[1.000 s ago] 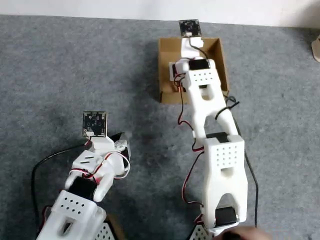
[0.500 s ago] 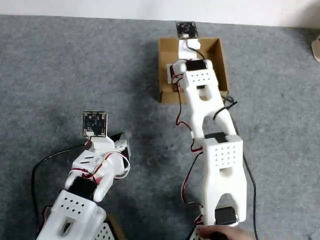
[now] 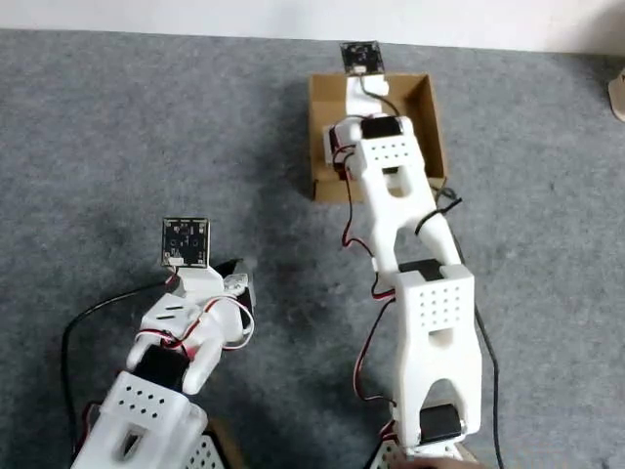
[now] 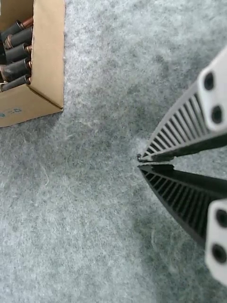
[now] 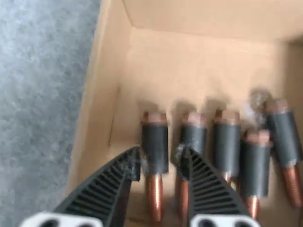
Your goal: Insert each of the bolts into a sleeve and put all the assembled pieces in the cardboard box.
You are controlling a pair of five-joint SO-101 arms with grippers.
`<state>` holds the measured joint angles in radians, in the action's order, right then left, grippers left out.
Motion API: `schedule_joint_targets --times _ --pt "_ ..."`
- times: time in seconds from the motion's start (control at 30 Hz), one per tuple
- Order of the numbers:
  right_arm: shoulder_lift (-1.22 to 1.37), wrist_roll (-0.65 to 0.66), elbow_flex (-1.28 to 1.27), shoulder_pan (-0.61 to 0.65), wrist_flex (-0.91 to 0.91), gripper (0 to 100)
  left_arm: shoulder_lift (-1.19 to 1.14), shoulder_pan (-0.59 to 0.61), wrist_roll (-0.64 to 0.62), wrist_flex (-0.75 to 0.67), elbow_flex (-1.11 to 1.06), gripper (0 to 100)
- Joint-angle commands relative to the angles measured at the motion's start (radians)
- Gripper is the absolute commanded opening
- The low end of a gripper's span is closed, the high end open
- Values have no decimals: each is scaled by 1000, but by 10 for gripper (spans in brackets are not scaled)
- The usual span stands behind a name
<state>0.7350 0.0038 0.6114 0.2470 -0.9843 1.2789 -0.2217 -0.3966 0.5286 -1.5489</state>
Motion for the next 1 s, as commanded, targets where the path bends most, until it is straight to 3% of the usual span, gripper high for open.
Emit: schedule_joint_targets --times 0.0,0.13,0.3,0.73,0.97 --pt "-35 -11 27 15 -91 103 12 15 0 -18 12 27" --pt "-27 -12 145 10 -200 1 12 10 0 -18 10 27" --pt "-30 -97 277 -8 -358 5 12 12 2 -18 12 27" --pt "-28 -155 484 -15 -759 5 12 16 43 -17 18 8" --pt "-64 -153 407 -53 -777 5 8 18 160 -6 18 7"
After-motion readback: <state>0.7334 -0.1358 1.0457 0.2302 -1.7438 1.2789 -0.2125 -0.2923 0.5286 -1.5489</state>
